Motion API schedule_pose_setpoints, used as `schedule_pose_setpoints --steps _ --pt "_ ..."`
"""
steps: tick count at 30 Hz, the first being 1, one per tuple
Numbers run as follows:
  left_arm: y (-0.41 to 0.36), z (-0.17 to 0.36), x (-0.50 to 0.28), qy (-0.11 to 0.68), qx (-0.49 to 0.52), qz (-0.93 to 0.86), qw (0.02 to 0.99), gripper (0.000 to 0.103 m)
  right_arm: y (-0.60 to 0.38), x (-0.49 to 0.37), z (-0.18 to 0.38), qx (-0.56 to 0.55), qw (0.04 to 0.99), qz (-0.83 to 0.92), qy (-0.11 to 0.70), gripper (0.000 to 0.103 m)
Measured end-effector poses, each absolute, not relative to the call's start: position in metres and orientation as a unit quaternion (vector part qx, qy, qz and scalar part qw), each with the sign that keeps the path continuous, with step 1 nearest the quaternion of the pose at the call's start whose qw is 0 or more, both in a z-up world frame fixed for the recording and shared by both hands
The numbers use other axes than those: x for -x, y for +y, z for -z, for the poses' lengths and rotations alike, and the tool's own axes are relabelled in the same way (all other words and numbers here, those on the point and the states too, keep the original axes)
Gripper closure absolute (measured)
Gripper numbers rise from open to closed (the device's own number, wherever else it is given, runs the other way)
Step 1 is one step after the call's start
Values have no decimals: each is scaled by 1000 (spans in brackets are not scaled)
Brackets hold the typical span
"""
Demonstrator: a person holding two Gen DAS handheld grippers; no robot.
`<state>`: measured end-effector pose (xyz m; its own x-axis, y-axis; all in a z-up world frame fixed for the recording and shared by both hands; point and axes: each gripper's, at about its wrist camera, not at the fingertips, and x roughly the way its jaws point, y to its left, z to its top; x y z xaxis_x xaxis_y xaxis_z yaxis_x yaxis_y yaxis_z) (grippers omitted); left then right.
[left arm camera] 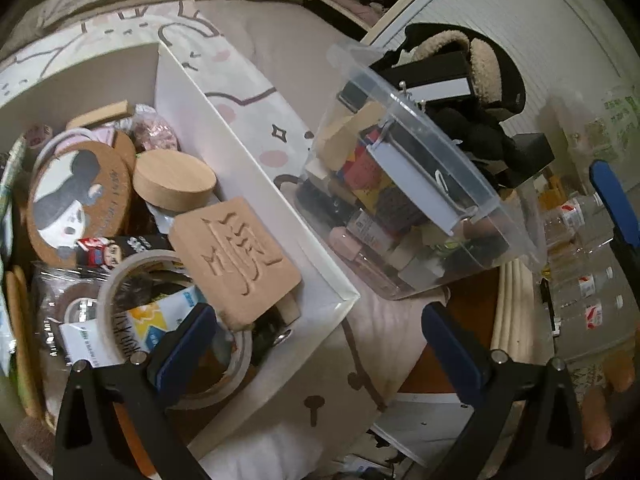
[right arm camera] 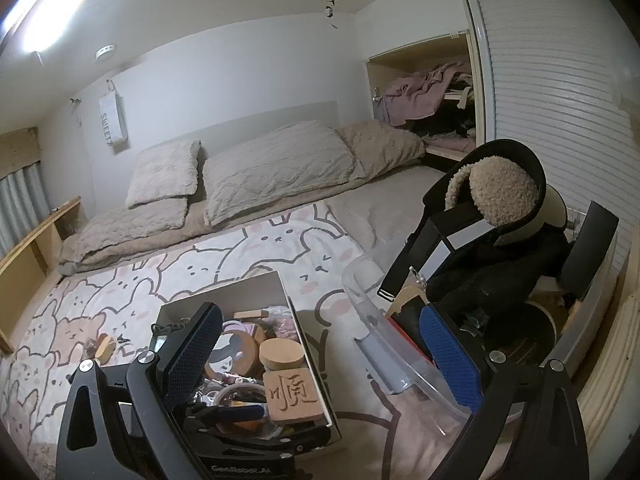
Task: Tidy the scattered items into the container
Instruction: 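Withdraw both open tools from the box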
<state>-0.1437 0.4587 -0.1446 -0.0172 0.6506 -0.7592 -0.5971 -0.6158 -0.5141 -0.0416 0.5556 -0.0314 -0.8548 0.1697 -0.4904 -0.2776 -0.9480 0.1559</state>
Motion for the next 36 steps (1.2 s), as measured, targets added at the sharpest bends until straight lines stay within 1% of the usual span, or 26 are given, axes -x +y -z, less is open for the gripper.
schedule_pose_setpoints --steps 8,15,18,20,25,36 --pt "436 118 141 -11 508 -748 428 0 546 40 24 234 113 -960 108 4" --pt "403 90 136 14 452 -798 398 0 534 35 19 224 113 -962 103 4" --pt "385 80 134 14 434 -814 386 0 529 32 18 219 112 -964 103 4" --pt "375 74 132 10 423 -823 380 0 525 31 17 216 112 -965 99 0" --pt "347 57 129 -7 398 -841 366 0 512 26 15 207 97 -970 88 0" --pt "287 22 113 -5 343 -885 314 0 474 16 6 183 73 -978 62 0"
